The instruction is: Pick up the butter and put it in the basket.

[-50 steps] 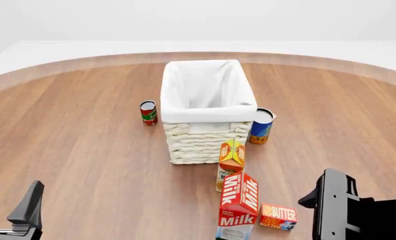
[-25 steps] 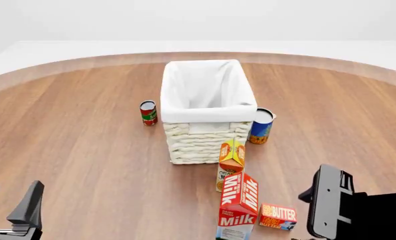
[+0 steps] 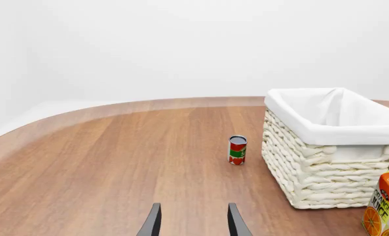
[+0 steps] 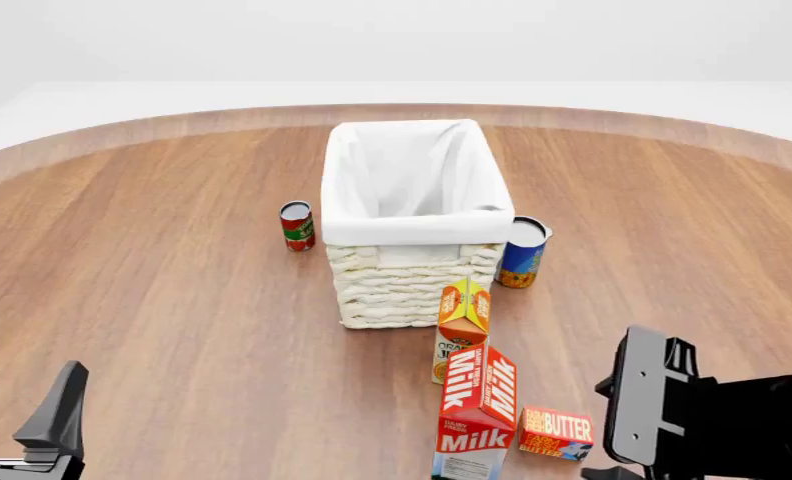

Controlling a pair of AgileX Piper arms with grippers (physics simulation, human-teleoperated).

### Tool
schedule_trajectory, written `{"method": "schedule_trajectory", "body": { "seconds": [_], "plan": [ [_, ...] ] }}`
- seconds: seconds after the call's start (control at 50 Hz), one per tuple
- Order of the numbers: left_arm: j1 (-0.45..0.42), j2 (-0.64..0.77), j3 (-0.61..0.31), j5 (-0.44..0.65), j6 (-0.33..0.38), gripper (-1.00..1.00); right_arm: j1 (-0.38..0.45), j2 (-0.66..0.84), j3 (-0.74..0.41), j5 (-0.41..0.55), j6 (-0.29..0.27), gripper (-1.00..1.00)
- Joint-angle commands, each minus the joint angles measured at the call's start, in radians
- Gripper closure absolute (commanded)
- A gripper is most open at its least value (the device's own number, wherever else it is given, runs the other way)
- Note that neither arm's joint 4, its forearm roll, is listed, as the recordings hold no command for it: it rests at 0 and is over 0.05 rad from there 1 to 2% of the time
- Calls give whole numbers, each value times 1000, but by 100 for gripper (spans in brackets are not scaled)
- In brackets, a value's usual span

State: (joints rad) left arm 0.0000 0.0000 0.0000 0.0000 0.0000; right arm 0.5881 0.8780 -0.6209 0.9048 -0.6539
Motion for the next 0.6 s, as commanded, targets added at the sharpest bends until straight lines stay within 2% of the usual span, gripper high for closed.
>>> {"method": "schedule_trajectory", "body": {
  "seconds": [0.02,0.56,0.58,0.6],
  "plan": [
    [0,0,0,0,0,-100,-13,33,36,-47,-15,-100],
    [0,0,0,0,0,-100,-41,92,89,-136,-36,-100],
    [0,0,0,0,0,-100,-45,94,89,-138,-40,-100],
    [0,0,0,0,0,-100,-109,114,47,-134,-95,-100]
  ]
}}
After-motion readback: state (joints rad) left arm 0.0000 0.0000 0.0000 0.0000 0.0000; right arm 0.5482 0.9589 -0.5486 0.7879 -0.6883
